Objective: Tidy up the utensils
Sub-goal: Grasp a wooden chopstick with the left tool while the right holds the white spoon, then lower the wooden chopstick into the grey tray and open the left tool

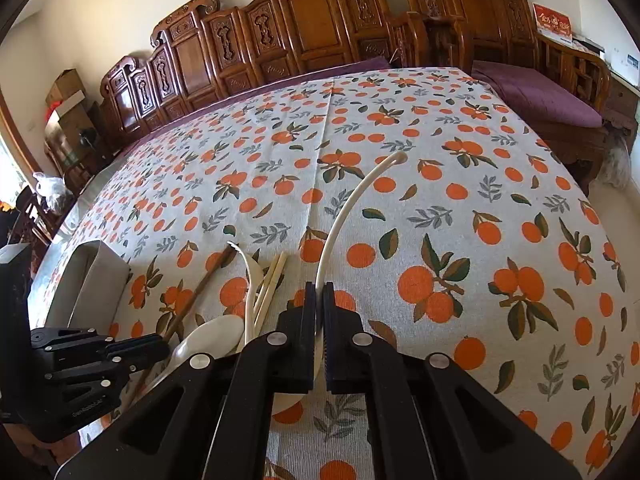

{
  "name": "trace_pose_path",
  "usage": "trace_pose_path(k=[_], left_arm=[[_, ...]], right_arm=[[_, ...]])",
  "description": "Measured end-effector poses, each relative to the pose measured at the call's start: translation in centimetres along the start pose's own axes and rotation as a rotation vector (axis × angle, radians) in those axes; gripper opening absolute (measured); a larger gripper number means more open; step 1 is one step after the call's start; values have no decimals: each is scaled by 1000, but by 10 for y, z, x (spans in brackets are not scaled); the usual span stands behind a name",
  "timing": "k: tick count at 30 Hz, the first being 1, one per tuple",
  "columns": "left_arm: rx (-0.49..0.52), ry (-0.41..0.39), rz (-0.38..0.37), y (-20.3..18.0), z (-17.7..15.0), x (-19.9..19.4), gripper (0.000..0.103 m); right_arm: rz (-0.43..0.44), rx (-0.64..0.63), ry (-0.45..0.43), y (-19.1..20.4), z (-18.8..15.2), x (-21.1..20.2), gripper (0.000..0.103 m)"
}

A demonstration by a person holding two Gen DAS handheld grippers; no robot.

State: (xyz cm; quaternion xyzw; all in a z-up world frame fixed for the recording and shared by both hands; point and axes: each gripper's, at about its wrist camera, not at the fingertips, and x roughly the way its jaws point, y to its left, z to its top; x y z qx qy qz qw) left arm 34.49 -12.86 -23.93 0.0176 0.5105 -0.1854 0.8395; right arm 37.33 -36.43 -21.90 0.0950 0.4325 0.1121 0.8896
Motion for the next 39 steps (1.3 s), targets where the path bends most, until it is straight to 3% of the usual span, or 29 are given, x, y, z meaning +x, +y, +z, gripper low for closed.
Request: trace_pose_path(k=[13, 26, 39], left_arm=[[44, -111, -6, -4, -12, -54, 4], [23, -195, 32, 24, -24, -104, 4], [-41, -224, 69, 63, -42, -132, 4]], right_arm=[[82, -59, -80, 38, 1, -40, 4], [133, -145, -52, 94, -14, -42, 4], [171, -230, -50, 138, -27, -51, 4]])
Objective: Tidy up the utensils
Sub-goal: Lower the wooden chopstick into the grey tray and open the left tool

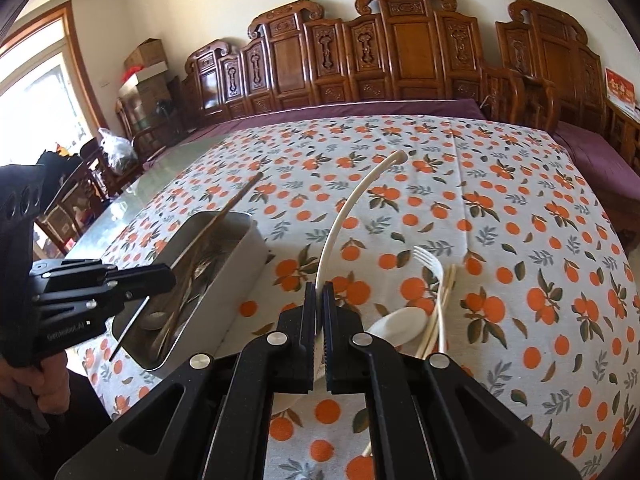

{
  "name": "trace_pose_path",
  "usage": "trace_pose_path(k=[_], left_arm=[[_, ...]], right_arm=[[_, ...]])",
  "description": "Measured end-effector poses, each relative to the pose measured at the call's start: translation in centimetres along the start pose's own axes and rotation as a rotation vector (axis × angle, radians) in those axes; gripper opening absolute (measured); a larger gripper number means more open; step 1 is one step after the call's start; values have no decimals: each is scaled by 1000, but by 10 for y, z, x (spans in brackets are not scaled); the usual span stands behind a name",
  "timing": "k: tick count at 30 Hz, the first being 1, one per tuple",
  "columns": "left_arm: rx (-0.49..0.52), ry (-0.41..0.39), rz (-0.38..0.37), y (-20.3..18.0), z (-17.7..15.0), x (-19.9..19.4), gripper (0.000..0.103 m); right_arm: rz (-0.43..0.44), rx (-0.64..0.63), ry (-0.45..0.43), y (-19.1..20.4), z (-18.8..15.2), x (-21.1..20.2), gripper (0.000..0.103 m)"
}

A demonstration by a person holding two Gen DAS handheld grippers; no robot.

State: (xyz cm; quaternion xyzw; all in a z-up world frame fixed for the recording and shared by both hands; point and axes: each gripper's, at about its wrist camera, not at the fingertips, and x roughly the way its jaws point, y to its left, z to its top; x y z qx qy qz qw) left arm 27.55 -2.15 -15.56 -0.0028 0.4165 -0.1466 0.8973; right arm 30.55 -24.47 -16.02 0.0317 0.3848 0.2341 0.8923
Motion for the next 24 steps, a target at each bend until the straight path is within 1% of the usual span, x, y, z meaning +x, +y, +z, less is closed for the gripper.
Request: trace_pose_path(k=[5, 8, 17, 24], left_arm=[[-26, -10, 18, 18, -3, -9, 4], [-40, -2, 31, 28, -5, -7, 4], [-67, 75, 74, 53, -19, 23, 4], [-67, 113, 91, 59, -24, 36, 4]], right_arm=[[7, -18, 7, 9, -1, 3, 4], [6, -30, 13, 11, -2, 6, 4], [-4, -39, 35, 11, -4, 18, 4], [-3, -45, 38, 12, -5, 20, 4]])
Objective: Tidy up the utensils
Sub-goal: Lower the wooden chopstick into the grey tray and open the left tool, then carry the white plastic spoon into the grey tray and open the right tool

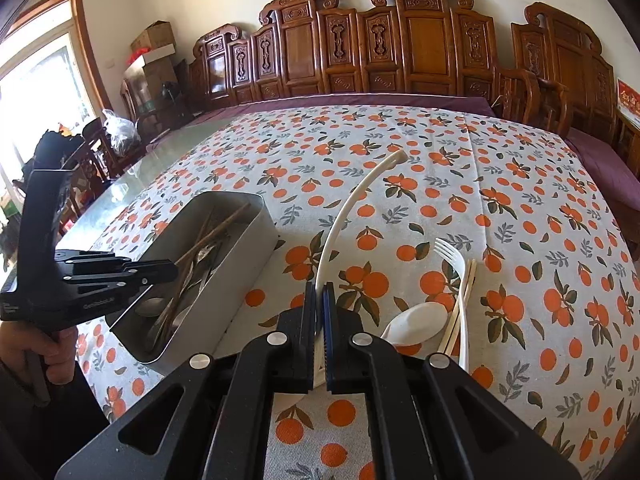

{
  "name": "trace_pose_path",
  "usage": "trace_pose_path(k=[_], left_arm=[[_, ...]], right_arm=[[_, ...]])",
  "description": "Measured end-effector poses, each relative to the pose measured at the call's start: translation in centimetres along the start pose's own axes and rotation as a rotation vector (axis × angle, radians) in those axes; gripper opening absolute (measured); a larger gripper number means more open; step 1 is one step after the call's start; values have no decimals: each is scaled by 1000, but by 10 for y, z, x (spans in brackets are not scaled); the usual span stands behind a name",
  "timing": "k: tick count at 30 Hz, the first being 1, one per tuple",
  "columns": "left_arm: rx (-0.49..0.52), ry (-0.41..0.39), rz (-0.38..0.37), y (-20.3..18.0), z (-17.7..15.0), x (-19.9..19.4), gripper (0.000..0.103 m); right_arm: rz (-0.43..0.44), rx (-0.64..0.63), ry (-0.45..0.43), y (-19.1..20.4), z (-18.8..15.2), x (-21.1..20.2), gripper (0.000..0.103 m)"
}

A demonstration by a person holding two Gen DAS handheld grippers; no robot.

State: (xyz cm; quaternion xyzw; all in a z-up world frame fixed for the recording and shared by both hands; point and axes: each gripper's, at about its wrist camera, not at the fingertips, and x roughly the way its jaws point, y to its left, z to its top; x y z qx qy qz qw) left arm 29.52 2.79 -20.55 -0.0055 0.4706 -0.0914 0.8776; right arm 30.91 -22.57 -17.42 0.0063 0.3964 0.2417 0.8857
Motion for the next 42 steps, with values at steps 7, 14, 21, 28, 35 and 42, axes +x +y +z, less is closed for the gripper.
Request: trace_pose_path(k=[7, 14, 21, 28, 35, 42], left_arm=[[-7, 16, 10, 2, -1, 8, 4], [-27, 29, 16, 5, 0, 11, 4], [-27, -13, 16, 7, 5, -3, 6], [-29, -61, 30, 16, 11, -20, 6], [-52, -103, 26, 31, 17, -37, 6], [-84, -126, 33, 49, 19, -47, 7]], right_arm=[[0, -2, 2, 1, -1, 1, 4], [5, -8, 5, 3, -3, 1, 4], [23, -10, -1, 7, -2, -2, 4], [60, -16, -10, 17, 8, -7, 4], [73, -79, -11, 49, 24, -3, 4], [123, -111, 1, 91, 34, 17, 4]])
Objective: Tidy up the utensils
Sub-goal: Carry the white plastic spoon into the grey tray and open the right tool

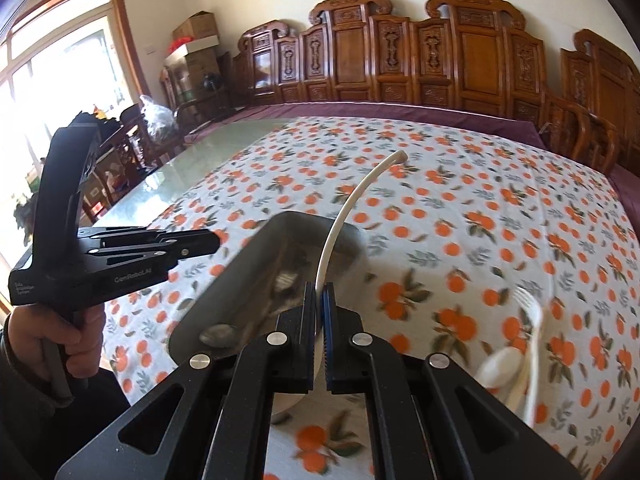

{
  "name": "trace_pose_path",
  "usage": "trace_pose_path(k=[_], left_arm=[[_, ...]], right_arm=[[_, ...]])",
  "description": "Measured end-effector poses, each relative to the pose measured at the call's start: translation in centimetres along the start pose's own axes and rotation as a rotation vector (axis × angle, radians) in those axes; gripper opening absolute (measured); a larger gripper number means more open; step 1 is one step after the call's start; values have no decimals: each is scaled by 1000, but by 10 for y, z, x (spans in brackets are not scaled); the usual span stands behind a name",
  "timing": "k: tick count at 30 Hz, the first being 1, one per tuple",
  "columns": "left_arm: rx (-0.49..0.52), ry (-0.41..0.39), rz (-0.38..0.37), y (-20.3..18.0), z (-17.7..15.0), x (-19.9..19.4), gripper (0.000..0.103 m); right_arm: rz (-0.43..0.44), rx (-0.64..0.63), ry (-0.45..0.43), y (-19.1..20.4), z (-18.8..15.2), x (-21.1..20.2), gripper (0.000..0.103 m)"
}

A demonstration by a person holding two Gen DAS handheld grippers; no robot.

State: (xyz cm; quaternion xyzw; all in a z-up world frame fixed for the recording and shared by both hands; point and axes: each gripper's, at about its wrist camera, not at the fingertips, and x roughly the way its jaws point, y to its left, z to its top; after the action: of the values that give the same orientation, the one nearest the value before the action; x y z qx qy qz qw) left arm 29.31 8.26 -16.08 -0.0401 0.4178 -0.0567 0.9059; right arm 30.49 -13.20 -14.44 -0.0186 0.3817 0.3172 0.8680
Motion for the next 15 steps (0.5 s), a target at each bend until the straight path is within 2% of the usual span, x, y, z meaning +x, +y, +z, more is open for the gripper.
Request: trace_pose_path(k=[8, 15], left_arm=[[-16, -16, 4, 12, 2, -7, 7], [-29, -16, 7, 15, 3, -7, 7]], right_arm=[[48, -13, 34, 29, 4, 30, 5], [51, -33, 85, 42, -10, 56, 5]])
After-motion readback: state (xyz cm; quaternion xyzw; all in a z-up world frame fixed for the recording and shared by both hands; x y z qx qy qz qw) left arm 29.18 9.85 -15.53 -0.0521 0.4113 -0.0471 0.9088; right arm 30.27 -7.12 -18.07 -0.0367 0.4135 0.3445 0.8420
